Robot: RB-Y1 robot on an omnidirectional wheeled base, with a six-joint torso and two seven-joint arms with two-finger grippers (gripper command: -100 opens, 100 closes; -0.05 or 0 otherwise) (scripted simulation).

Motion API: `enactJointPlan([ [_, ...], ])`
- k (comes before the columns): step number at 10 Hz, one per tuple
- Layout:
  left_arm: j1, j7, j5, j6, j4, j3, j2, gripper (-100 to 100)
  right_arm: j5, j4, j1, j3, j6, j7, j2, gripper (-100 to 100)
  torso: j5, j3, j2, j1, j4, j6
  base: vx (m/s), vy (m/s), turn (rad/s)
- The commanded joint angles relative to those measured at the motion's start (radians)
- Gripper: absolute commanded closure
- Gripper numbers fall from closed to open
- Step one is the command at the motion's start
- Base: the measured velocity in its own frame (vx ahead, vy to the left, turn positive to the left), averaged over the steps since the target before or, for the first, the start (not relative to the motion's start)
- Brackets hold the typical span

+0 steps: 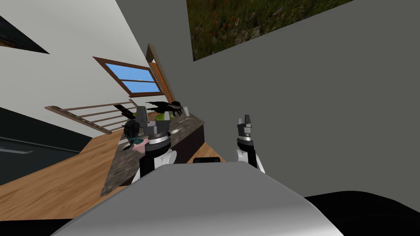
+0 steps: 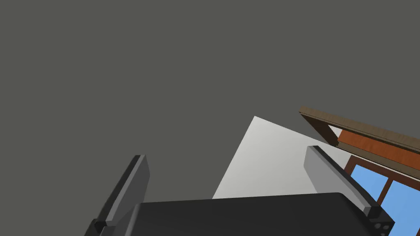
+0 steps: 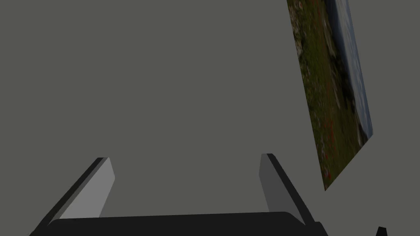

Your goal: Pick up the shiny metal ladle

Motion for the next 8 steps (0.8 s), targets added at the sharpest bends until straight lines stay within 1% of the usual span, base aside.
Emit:
enactJointPlan([
  [1, -0.03, 0.01, 0.017, 0.039, 0.028, -0.007, 0.021, -100, 0.0, 0.0, 0.0, 0.0, 0.0, 0.0, 0.0, 0, 0.0, 0.0, 0.0, 0.0, 0.0, 0.0, -0.012, -0.006, 0.067],
  [3, -0.073, 0.026, 0.039, 0.092, 0.07, -0.014, 0.043, -100, 0.0, 0.0, 0.0, 0.0, 0.0, 0.0, 0.0, 0, 0.0, 0.0, 0.001, -0.001, 0.0, 0.0, -0.028, -0.021, 0.052],
  [5, -0.131, 0.048, 0.065, 0.156, 0.128, -0.022, 0.064, -100, 0.0, 0.0, 0.0, 0.0, 0.0, 0.0, 0.0, 0, 0.0, 0.001, 0.001, -0.001, 0.0, 0.0, -0.026, -0.013, 0.065],
  [6, -0.131, 0.048, 0.065, 0.167, 0.128, -0.022, 0.064, -100, 0.0, 0.0, 0.0, 0.0, 0.0, 0.0, 0.0, 0, 0.0, 0.001, 0.001, -0.001, 0.0, 0.0, -0.014, -0.007, 0.017],
  [7, -0.166, 0.061, 0.079, 0.199, 0.162, -0.025, 0.075, -100, 0.0, 0.0, 0.0, 0.0, 0.0, 0.0, 0.0, 0, 0.0, 0.0, 0.001, 0.0, 0.0, 0.0, -0.01, -0.001, 0.04],
  [8, -0.166, 0.061, 0.079, 0.208, 0.162, -0.025, 0.075, -100, 0.0, 0.0, 0.0, 0.0, 0.0, 0.0, 0.0, 0, 0.0, 0.0, 0.0, 0.0, 0.0, 0.0, -0.007, -0.001, 0.02],
])
